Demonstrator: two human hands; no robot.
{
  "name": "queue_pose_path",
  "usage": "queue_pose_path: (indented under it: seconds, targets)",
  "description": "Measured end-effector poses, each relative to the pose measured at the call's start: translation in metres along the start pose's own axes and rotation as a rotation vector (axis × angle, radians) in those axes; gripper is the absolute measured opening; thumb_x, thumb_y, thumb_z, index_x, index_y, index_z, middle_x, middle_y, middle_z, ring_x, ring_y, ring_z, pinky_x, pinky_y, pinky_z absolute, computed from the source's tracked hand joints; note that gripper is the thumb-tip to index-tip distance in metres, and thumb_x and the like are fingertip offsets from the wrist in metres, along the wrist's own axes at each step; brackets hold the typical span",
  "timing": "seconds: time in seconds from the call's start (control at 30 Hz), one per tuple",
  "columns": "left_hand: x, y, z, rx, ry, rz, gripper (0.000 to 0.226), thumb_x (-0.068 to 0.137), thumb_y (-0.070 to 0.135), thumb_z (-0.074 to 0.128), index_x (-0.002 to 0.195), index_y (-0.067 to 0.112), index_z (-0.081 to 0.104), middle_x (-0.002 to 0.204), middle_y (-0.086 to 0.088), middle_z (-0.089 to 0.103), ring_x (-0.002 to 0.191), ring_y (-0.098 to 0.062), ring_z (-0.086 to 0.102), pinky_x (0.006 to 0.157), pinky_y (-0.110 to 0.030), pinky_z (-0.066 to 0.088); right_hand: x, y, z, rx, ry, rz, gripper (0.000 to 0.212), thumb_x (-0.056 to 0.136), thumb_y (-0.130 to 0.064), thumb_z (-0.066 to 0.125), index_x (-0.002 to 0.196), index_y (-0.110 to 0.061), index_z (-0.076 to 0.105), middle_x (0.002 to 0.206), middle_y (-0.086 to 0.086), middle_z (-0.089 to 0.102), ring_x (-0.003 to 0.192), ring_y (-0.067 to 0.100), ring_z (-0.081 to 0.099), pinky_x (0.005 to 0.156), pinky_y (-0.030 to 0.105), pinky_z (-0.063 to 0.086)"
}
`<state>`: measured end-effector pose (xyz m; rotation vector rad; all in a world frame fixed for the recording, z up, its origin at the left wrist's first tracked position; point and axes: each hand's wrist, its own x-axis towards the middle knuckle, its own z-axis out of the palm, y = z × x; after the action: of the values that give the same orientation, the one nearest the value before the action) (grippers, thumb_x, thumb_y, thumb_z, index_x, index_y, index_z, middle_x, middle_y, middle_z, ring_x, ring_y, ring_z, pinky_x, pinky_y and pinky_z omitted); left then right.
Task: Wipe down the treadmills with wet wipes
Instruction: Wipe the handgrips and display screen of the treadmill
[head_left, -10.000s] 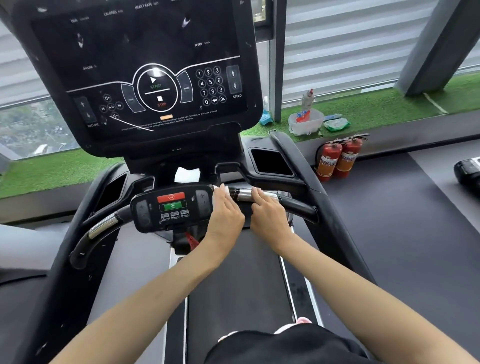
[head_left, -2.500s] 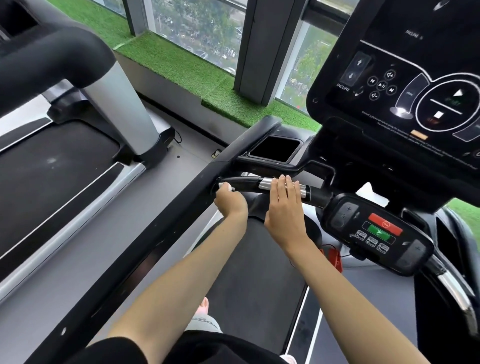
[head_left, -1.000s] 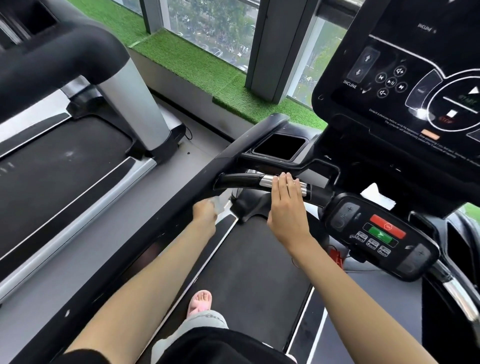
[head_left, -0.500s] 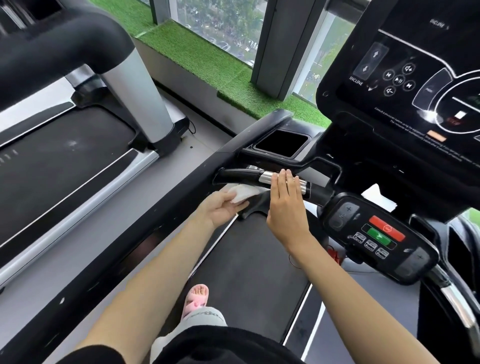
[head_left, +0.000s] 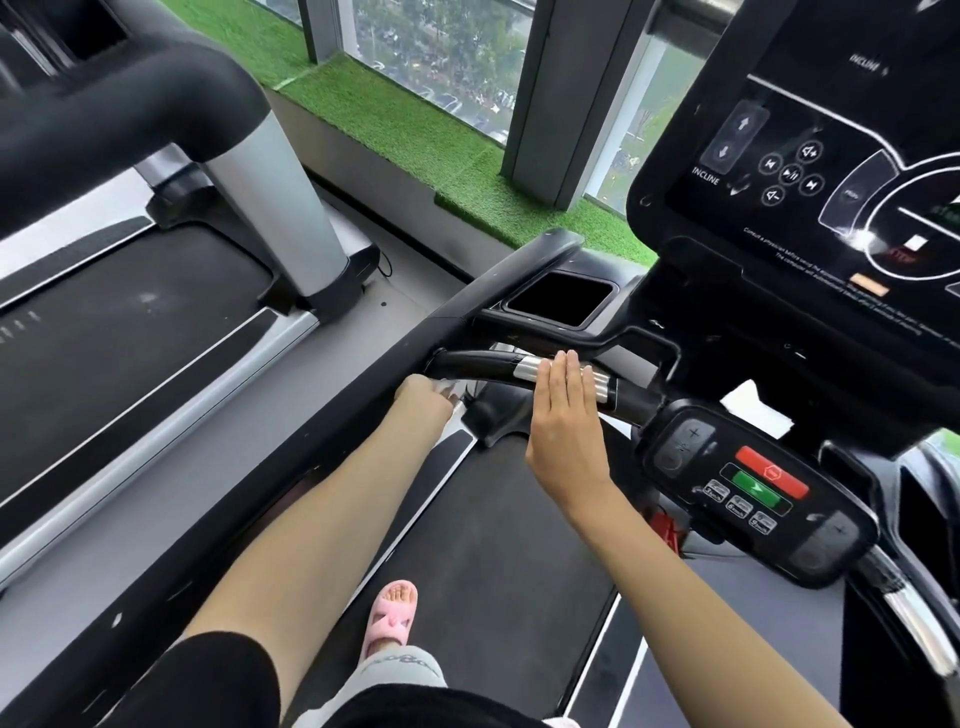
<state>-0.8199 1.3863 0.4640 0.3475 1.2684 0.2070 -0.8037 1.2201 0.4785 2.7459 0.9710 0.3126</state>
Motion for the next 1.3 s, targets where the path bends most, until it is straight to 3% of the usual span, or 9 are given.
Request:
queue_pose_path:
  seconds: [0.1, 0.3, 0.43, 0.57, 0.67, 0.83, 1.03, 1.2, 1.3]
  targets:
    - [-0.002, -0.004, 0.006, 0.105, -0.102, -0.028, 0.027, 0.098, -0.007, 0.022, 0.116, -0.017, 0.039, 0.113, -0.03, 0.053, 0.101, -0.038, 0.057, 0.108, -0.046, 0.035, -0.001, 0.0, -0.003, -0.025, -0.018, -0.001, 0.065, 0.072, -0.008, 0.045, 0.134, 0.013, 0.045, 0.137, 0.033, 0.046, 0.133, 0.044, 0.04, 0.115, 0.05, 0.023]
    - [-0.018, -0.029, 0.014, 0.146, -0.231, -0.046, 0.047, 0.092, -0.016, 0.022, 0.139, -0.014, 0.026, 0.139, -0.029, 0.041, 0.127, -0.045, 0.045, 0.108, -0.057, 0.033, -0.006, 0.007, -0.014, 0.098, -0.016, -0.016, 0.067, 0.065, -0.006, 0.062, 0.129, 0.012, 0.052, 0.135, 0.03, 0.051, 0.13, 0.04, 0.047, 0.11, 0.047, 0.032]
    - [-0.039, -0.04, 0.016, 0.155, -0.362, -0.063, 0.038, 0.095, -0.012, 0.03, 0.132, -0.013, 0.035, 0.14, -0.03, 0.039, 0.131, -0.043, 0.041, 0.104, -0.054, 0.038, -0.019, 0.015, -0.024, 0.137, 0.005, -0.047, 0.061, 0.071, -0.009, 0.037, 0.126, 0.011, 0.055, 0.134, 0.028, 0.052, 0.127, 0.038, 0.05, 0.107, 0.047, 0.034]
    - [-0.061, -0.038, 0.005, 0.246, -0.597, -0.079, 0.027, 0.098, -0.006, 0.031, 0.116, -0.013, 0.051, 0.099, -0.025, 0.066, 0.107, -0.036, 0.056, 0.094, -0.046, 0.044, -0.03, 0.027, -0.026, 0.147, -0.005, 0.069, 0.068, 0.069, -0.011, 0.024, 0.124, 0.012, 0.057, 0.132, 0.029, 0.054, 0.127, 0.039, 0.051, 0.107, 0.05, 0.032]
    - [-0.056, -0.018, -0.006, 0.276, -0.678, 0.125, 0.031, 0.099, -0.003, 0.034, 0.123, -0.004, 0.054, 0.098, -0.013, 0.069, 0.093, -0.025, 0.062, 0.086, -0.036, 0.05, -0.039, 0.037, -0.025, 0.128, 0.016, 0.111, 0.064, 0.068, -0.009, 0.04, 0.128, 0.011, 0.054, 0.134, 0.027, 0.052, 0.13, 0.037, 0.048, 0.114, 0.048, 0.027]
    - [-0.024, -0.003, -0.012, 0.897, -0.232, 0.962, 0.026, 0.1, 0.018, 0.047, 0.113, 0.01, 0.069, 0.111, -0.006, 0.067, 0.105, -0.023, 0.059, 0.09, -0.03, 0.046, -0.044, 0.042, -0.022, 0.076, -0.004, 0.129, 0.065, 0.068, -0.008, 0.043, 0.13, 0.011, 0.052, 0.135, 0.028, 0.051, 0.131, 0.039, 0.046, 0.116, 0.048, 0.008]
    - [-0.014, -0.08, 0.005, 1.188, -0.254, 1.248, 0.032, 0.1, 0.004, 0.035, 0.125, 0.015, 0.052, 0.124, -0.01, 0.057, 0.101, -0.036, 0.059, 0.081, -0.039, 0.046, -0.037, 0.044, -0.023, 0.044, 0.025, 0.112, 0.065, 0.062, -0.007, 0.068, 0.123, 0.011, 0.058, 0.126, 0.028, 0.059, 0.122, 0.038, 0.055, 0.118, 0.051, 0.015]
    - [-0.047, -0.079, -0.007, 1.204, -0.833, 1.301, 0.047, 0.097, -0.005, 0.041, 0.137, 0.016, 0.053, 0.137, 0.006, 0.05, 0.132, -0.009, 0.043, 0.112, -0.021, 0.03, -0.039, 0.048, -0.018, 0.064, 0.072, 0.094, 0.063, 0.064, -0.002, 0.063, 0.124, 0.012, 0.056, 0.128, 0.028, 0.057, 0.124, 0.038, 0.053, 0.117, 0.047, 0.01]
    - [-0.039, -0.051, -0.009, 0.996, -0.512, 1.385, 0.045, 0.097, -0.004, 0.039, 0.135, 0.014, 0.055, 0.137, 0.002, 0.055, 0.131, -0.011, 0.046, 0.112, -0.019, 0.027, -0.039, 0.052, -0.017, 0.075, 0.07, 0.082, 0.065, 0.064, -0.003, 0.065, 0.127, 0.011, 0.055, 0.131, 0.027, 0.056, 0.126, 0.036, 0.052, 0.117, 0.049, 0.014]
